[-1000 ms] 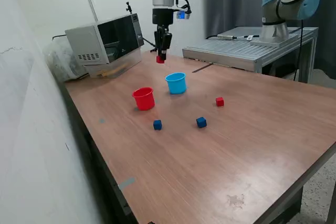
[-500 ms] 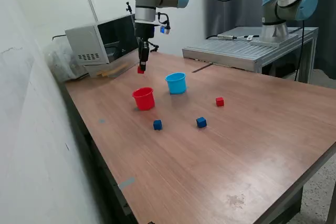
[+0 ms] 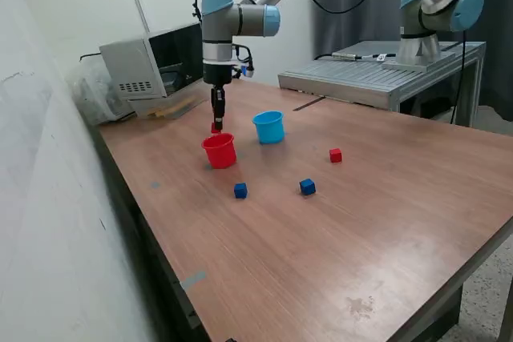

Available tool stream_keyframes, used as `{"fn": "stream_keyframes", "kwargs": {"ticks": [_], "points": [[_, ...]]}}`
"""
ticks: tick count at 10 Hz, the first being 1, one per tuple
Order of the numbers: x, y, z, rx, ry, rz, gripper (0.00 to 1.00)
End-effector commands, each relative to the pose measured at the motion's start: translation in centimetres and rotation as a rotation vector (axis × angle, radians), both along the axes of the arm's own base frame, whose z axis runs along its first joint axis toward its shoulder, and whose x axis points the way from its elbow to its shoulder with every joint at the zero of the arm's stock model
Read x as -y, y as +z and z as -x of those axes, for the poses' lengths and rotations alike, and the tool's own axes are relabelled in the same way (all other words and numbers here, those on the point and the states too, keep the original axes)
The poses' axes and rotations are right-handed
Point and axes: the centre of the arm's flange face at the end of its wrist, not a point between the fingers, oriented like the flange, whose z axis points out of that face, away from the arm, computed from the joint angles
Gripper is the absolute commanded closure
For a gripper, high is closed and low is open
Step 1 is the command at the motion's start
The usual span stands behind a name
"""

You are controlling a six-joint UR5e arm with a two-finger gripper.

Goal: Place red objects in the red bin, and blue objects in the blue bin.

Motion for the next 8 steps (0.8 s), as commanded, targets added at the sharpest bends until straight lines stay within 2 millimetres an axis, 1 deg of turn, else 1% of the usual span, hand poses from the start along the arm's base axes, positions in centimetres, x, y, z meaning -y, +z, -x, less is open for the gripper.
{"fn": "stream_keyframes", "kwargs": {"ticks": [1,2,3,4,5,6,7,8], "points": [[-0.5,-0.9,0.0,0.011,-0.006,0.003,0.00],[-0.6,-1.0,0.0,0.012,-0.006,0.003,0.00],[-0.5,-0.6,-0.1,0.016,-0.003,0.002,0.00],[-0.1,0.8,-0.4,0.023,0.004,0.002,0.00],[1.3,3.6,-1.3,0.050,0.020,0.010,0.00],[2.7,7.5,-2.3,0.048,0.034,0.013,0.00],[3.7,8.3,-3.8,0.118,0.045,0.030,0.00],[5.8,8.5,-5.5,0.183,0.068,0.044,0.00]]}}
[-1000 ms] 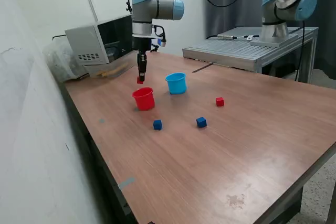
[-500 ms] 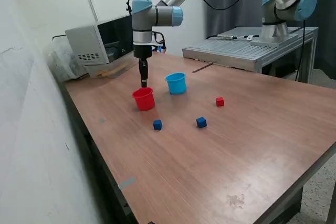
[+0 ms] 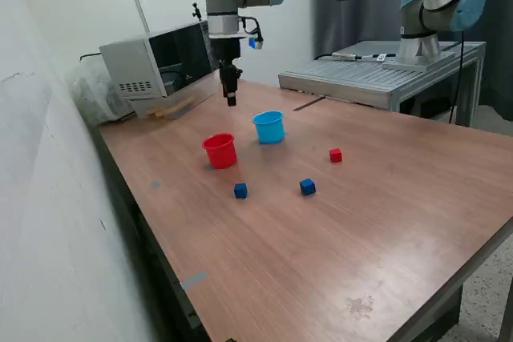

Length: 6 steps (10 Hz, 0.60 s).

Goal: Place red objects in the red bin, and blue objects in the blue bin.

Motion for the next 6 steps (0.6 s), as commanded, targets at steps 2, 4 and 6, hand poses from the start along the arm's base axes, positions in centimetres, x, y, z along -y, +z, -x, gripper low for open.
{"fn": "stream_keyframes", "kwargs": {"ticks": [2,4,6], "points": [[6.3,1.2,-5.9,0.145,0.066,0.027,0.00],[10.0,0.3,-8.2,0.183,0.041,0.051,0.00],[13.5,-2.6,-11.1,0.234,-0.011,0.246,0.00]]}}
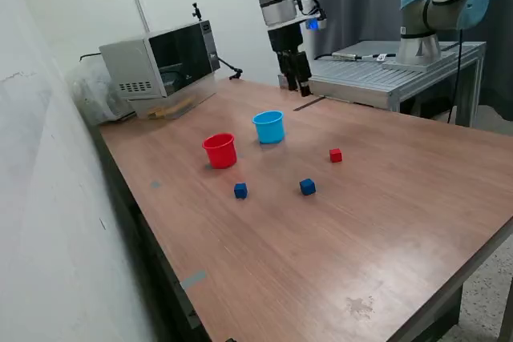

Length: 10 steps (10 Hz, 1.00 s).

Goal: Place red objects in the red bin, and blue objects in the blue bin.

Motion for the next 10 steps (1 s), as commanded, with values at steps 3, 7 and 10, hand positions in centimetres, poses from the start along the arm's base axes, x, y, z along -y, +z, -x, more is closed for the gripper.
{"fn": "stream_keyframes", "kwargs": {"ticks": [3,7,10], "points": [[4.8,-2.9,-2.5,-0.004,-0.139,0.106,0.00],[6.7,-11.8,-1.2,0.073,-0.133,0.007,0.00],[6.5,-14.2,-0.8,0.091,-0.134,0.002,0.00]]}}
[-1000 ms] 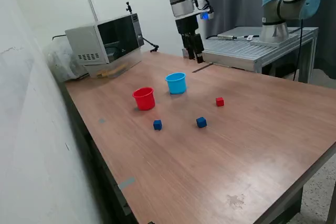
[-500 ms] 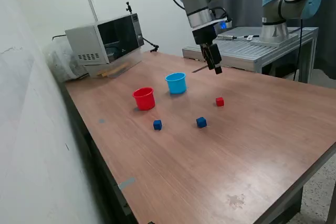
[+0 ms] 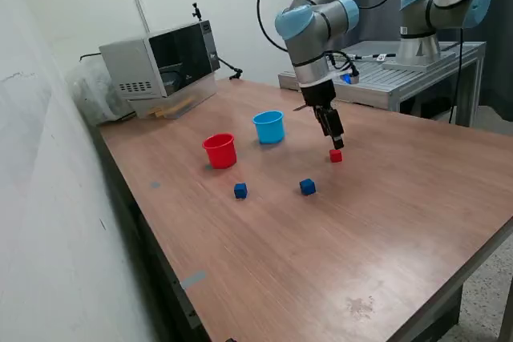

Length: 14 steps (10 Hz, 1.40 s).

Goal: Place red objects in the red bin, and blue objects in the blue bin.

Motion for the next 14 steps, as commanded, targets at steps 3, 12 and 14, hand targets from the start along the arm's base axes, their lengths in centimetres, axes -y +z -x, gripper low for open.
{"fn": "stream_keyframes", "kwargs": {"ticks": [3,12,14], "points": [[-0.3,-2.8,0.1,0.035,-0.001,-0.018,0.00],[0.4,-1.9,0.5,0.017,0.020,-0.018,1.00],[0.1,3.9,1.6,-0.077,0.022,-0.034,1.00]]}}
